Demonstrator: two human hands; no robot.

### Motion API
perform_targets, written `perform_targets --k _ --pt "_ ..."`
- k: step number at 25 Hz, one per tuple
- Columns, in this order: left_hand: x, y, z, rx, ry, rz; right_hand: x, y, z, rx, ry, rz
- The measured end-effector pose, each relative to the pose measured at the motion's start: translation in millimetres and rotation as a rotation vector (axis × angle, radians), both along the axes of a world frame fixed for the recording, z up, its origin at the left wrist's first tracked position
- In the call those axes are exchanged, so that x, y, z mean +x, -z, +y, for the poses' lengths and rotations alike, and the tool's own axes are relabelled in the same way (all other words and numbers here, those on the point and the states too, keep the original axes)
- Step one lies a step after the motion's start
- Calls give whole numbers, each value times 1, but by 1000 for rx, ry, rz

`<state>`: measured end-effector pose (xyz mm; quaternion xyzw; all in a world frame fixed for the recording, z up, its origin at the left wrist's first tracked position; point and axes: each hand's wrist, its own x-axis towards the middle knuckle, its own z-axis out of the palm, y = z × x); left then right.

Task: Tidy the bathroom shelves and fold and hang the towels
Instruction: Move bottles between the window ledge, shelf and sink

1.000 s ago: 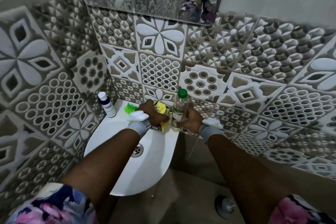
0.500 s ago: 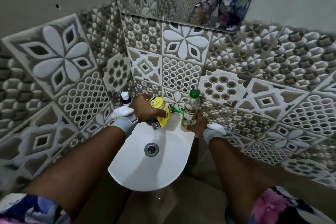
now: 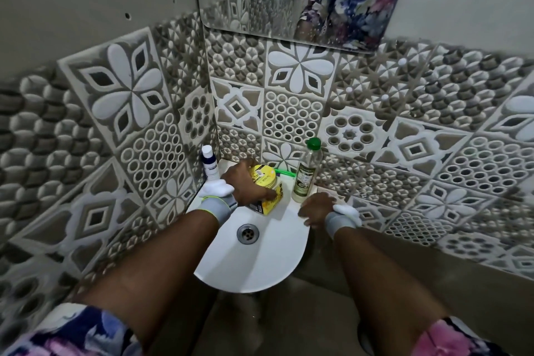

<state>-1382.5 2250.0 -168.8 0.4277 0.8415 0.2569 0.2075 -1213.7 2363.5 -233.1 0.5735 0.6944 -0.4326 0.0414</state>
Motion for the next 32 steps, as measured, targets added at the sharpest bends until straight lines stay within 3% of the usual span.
perform_targets --k 4,7,10,12,14,16,20,22,24,26,28,32 --pt "8 3 -23 25 -41 -19 -18 -22 -42 -180 -110 262" --pt "20 -1 -48 36 -149 -18 -28 -38 -62 -79 -459 370" --pt "37 -3 -76 78 -277 -47 -32 -45 -83 -8 -539 525" --pt "50 -3 -98 96 -409 -202 -25 -43 -96 16 -579 556" --pt "60 -6 -129 176 -538 -503 -13 -44 -112 -9 -599 583" --pt "80 -10 -164 368 -650 -747 -1 -49 -134 -94 -603 640" --pt "134 -2 -232 748 -939 -965 -6 -63 -212 -197 -561 783" --pt "153 2 -273 963 -1061 -1120 -7 -73 -270 -262 -659 824" --pt "167 2 -335 1234 -1149 -1097 4 -88 -341 -354 -835 810" --pt "183 -10 -382 1351 -1256 -1007 9 -94 -382 -427 -968 785" --pt "208 -12 -443 1450 -1314 -961 17 -99 -427 -477 -1155 735" --pt "283 -12 -566 1467 -1512 -800 53 -101 -543 -557 -1405 660"
